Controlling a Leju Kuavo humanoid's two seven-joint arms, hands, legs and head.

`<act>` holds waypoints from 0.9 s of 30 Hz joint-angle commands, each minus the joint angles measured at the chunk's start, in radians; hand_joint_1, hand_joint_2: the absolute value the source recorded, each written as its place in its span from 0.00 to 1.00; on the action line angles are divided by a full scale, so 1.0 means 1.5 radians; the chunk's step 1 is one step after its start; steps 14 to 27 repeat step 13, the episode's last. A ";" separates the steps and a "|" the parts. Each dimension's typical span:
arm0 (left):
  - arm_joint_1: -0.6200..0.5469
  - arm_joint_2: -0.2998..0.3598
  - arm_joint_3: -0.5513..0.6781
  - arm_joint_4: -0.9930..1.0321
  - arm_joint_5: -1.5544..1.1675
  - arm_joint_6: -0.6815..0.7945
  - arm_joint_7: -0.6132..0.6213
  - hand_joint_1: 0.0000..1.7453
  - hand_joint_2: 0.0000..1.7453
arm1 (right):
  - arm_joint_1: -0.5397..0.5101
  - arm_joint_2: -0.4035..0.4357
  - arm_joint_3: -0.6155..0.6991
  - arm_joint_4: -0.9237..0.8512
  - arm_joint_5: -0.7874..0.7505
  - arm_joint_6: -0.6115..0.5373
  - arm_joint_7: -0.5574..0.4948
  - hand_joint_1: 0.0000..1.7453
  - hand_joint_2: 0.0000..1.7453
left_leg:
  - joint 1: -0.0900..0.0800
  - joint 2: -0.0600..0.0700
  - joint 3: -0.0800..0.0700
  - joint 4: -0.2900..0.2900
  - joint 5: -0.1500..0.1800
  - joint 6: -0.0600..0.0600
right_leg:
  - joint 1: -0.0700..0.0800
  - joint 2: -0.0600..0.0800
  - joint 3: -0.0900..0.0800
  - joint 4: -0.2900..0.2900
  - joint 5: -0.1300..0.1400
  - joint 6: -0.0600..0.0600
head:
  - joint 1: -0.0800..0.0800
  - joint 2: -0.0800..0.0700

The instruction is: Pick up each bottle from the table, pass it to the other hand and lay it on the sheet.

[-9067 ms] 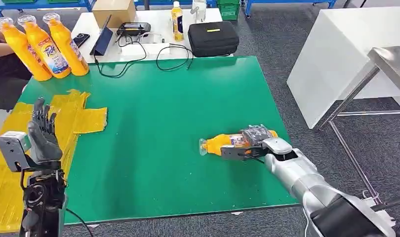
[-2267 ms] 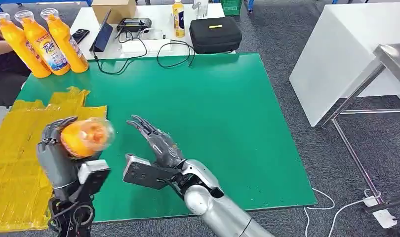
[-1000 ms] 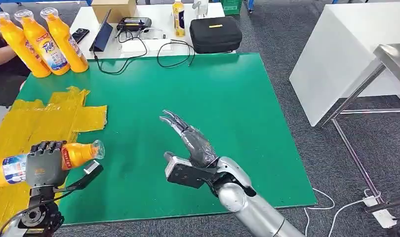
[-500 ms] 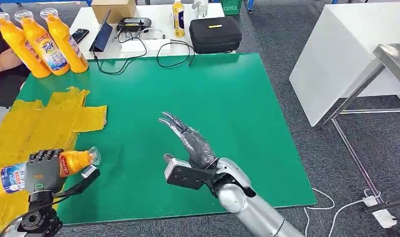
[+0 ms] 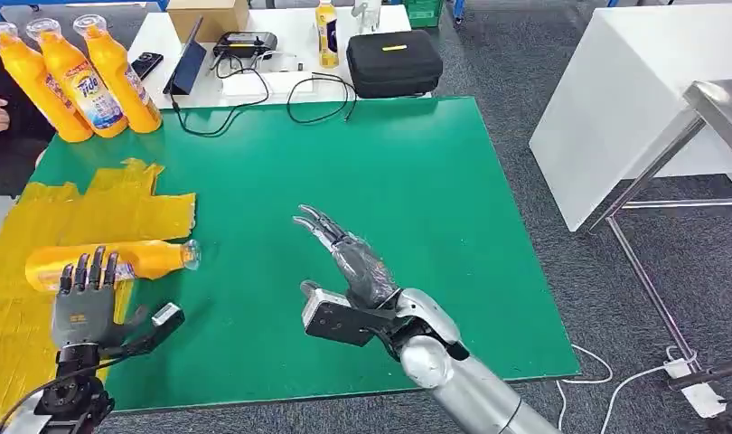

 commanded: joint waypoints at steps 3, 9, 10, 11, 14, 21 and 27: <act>-0.032 0.028 -0.123 -0.042 -0.002 -0.002 0.102 0.00 0.00 | -0.025 -0.041 -0.006 0.027 0.000 -0.006 0.004 0.00 0.00 | 0.001 -0.001 0.000 0.000 0.000 -0.001 | 0.001 -0.002 0.001 0.000 0.000 0.000 | 0.000 0.000; 0.033 0.054 -0.151 -0.299 -0.002 -0.002 0.195 0.00 0.00 | -0.009 -0.041 -0.012 0.023 0.023 -0.027 0.005 0.00 0.00 | 0.001 -0.001 0.000 0.001 0.000 -0.001 | 0.001 -0.002 0.001 0.000 0.000 -0.001 | 0.000 0.000; 0.052 0.011 -0.088 -0.370 0.019 -0.002 0.135 0.00 0.00 | -0.003 -0.040 -0.015 0.021 0.023 -0.031 0.004 0.00 0.00 | 0.001 -0.001 -0.001 0.001 0.000 -0.001 | 0.001 -0.002 0.000 0.000 0.000 -0.001 | 0.000 0.000; 0.050 -0.160 0.163 -0.431 0.095 -0.002 -0.117 0.00 0.00 | 0.010 -0.033 -0.023 0.017 0.028 -0.041 -0.002 0.00 0.00 | 0.002 -0.001 0.000 0.001 0.000 -0.001 | 0.002 -0.002 0.001 -0.001 -0.001 -0.001 | 0.000 0.000; -0.033 -0.310 0.428 -0.374 0.222 -0.002 -0.500 0.00 0.00 | 0.024 -0.017 -0.034 0.007 0.065 -0.057 0.000 0.00 0.00 | 0.001 -0.006 -0.001 0.000 0.001 0.000 | 0.001 -0.007 0.002 -0.002 -0.001 0.000 | 0.000 0.000; -0.033 -0.310 0.428 -0.374 0.222 -0.002 -0.500 0.00 0.00 | 0.024 -0.017 -0.034 0.007 0.065 -0.057 0.000 0.00 0.00 | 0.001 -0.006 -0.001 0.000 0.001 0.000 | 0.001 -0.007 0.002 -0.002 -0.001 0.000 | 0.000 0.000; -0.033 -0.310 0.428 -0.374 0.222 -0.002 -0.500 0.00 0.00 | 0.024 -0.017 -0.034 0.007 0.065 -0.057 0.000 0.00 0.00 | 0.001 -0.006 -0.001 0.000 0.001 0.000 | 0.001 -0.007 0.002 -0.002 -0.001 0.000 | 0.000 0.000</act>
